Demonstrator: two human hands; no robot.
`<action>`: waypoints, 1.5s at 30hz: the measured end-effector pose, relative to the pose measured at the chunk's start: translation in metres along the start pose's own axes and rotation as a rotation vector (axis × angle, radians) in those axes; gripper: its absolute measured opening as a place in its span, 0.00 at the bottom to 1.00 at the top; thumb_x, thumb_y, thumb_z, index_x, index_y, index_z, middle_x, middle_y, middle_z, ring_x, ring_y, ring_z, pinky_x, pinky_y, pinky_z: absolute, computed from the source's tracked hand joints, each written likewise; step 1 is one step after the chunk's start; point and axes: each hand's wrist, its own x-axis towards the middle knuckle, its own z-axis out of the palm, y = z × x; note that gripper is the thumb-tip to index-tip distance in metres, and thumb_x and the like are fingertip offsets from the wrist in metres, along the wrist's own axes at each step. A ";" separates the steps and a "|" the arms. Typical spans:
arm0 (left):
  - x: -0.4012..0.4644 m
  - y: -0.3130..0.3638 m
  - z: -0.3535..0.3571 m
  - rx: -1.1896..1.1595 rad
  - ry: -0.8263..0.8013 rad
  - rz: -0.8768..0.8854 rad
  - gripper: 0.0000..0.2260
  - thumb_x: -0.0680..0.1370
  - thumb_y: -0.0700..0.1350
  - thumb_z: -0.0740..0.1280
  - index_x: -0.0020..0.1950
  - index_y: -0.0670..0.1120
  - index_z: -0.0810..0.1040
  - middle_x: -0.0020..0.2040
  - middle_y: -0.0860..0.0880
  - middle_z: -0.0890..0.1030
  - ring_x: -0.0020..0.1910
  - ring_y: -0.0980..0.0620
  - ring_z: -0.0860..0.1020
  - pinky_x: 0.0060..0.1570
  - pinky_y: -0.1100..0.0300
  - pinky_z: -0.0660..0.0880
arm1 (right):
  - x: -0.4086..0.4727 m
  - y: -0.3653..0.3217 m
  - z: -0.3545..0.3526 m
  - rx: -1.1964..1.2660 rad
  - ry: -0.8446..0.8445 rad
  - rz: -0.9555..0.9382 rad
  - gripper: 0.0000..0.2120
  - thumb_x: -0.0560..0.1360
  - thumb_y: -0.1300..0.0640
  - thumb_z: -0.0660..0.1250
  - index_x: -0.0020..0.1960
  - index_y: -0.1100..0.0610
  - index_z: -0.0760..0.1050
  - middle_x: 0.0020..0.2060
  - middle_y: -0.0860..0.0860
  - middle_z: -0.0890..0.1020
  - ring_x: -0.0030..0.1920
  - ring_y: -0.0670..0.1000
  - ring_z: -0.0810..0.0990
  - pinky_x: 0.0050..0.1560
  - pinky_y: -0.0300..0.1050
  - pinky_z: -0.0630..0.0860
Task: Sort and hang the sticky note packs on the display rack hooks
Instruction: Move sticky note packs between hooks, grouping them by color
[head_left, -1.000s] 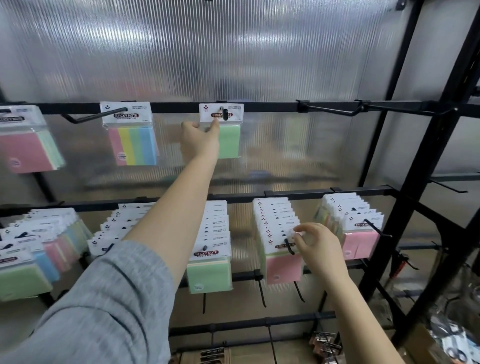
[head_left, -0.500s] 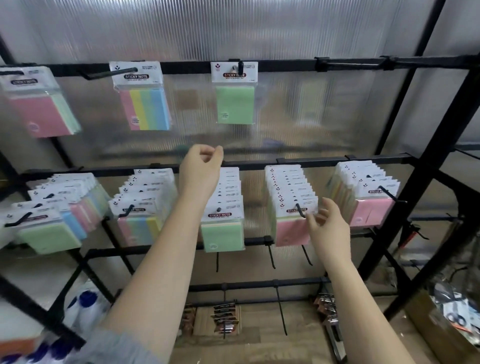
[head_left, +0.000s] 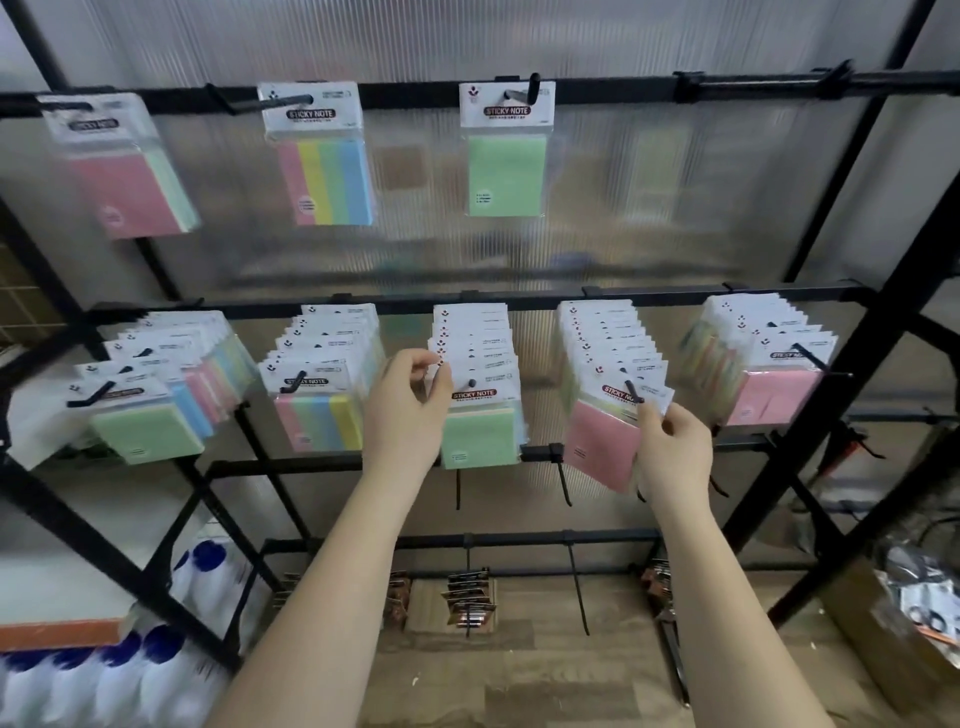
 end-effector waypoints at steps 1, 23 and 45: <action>-0.002 -0.001 -0.001 -0.024 0.004 0.000 0.07 0.78 0.47 0.65 0.55 0.47 0.75 0.51 0.53 0.78 0.52 0.56 0.76 0.50 0.61 0.72 | -0.003 -0.002 -0.001 0.000 0.005 0.000 0.19 0.79 0.56 0.59 0.29 0.53 0.63 0.25 0.48 0.64 0.30 0.51 0.62 0.33 0.45 0.58; -0.041 -0.019 0.017 -0.237 0.051 -0.149 0.10 0.75 0.47 0.69 0.53 0.48 0.72 0.47 0.52 0.78 0.45 0.57 0.78 0.36 0.74 0.71 | -0.032 -0.039 -0.020 0.069 0.160 -0.265 0.21 0.79 0.57 0.60 0.30 0.53 0.55 0.23 0.45 0.59 0.26 0.44 0.58 0.26 0.37 0.55; -0.034 0.015 0.003 -0.159 0.109 0.075 0.17 0.81 0.50 0.54 0.34 0.46 0.65 0.28 0.54 0.66 0.28 0.60 0.66 0.29 0.66 0.61 | -0.015 -0.048 -0.015 0.226 0.076 -0.468 0.19 0.81 0.55 0.60 0.31 0.52 0.64 0.24 0.40 0.68 0.28 0.40 0.64 0.30 0.32 0.60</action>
